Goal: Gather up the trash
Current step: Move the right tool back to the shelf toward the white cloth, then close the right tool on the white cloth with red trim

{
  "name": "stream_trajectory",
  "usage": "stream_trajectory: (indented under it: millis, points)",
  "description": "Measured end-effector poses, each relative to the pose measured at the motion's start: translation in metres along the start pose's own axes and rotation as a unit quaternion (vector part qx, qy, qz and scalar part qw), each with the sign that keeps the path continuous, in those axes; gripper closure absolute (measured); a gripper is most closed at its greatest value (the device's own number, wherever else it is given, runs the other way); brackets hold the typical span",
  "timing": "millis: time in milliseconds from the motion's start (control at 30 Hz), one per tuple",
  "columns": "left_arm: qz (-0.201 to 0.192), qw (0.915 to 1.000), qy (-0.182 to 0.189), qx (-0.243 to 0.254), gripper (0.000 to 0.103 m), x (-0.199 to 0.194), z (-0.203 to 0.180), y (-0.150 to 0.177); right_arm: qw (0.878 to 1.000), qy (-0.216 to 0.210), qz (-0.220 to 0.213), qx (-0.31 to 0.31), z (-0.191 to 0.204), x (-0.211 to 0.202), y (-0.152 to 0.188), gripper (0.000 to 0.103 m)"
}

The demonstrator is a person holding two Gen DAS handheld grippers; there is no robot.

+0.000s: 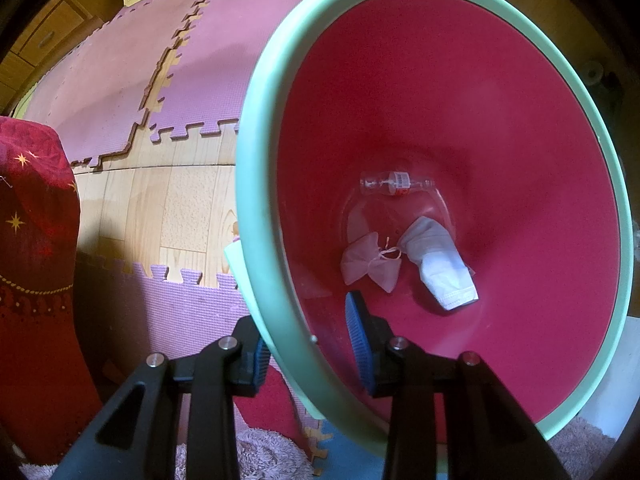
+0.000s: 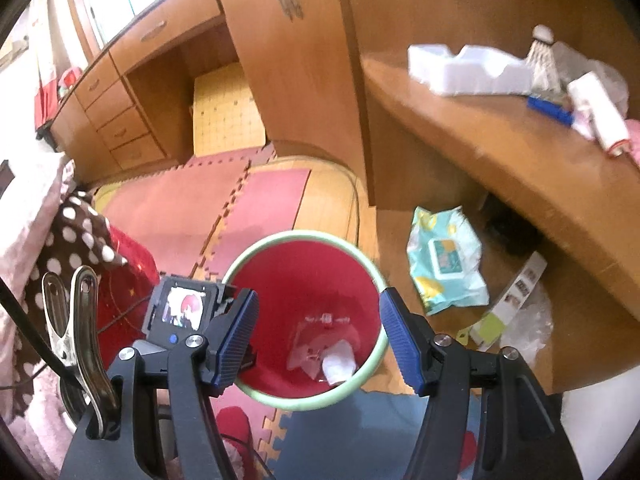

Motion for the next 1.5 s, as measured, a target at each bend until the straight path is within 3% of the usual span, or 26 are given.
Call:
stream_trajectory:
  millis: [233, 667, 1067, 1500]
  points:
    - [0.0, 1.0, 0.0, 0.0, 0.067, 0.0, 0.0, 0.0, 0.999, 0.042, -0.024, -0.011, -0.023, -0.041, -0.008, 0.039]
    - [0.0, 1.0, 0.0, 0.0, 0.067, 0.0, 0.0, 0.0, 0.988, 0.148, -0.04, 0.031, -0.115, -0.083, -0.023, 0.039]
    - [0.001, 1.0, 0.0, 0.0, 0.067, 0.001, 0.002, 0.001, 0.975, 0.214, -0.027, 0.052, -0.175, -0.078, -0.043, 0.039]
    - [0.001, 1.0, 0.0, 0.0, 0.067, 0.001, 0.001, 0.001, 0.968, 0.235, -0.008, 0.093, -0.214, -0.05, -0.048, 0.039]
Point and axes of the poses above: each gripper's, at about its wrist camera, not at the fingertips, and x roughly the way its jaws point, z to its left, y to its underside, the point moved 2 cm from there along x, roughly the way its jaws point, and after that the axes turned 15 degrees about -x, right-handed, at the moved point
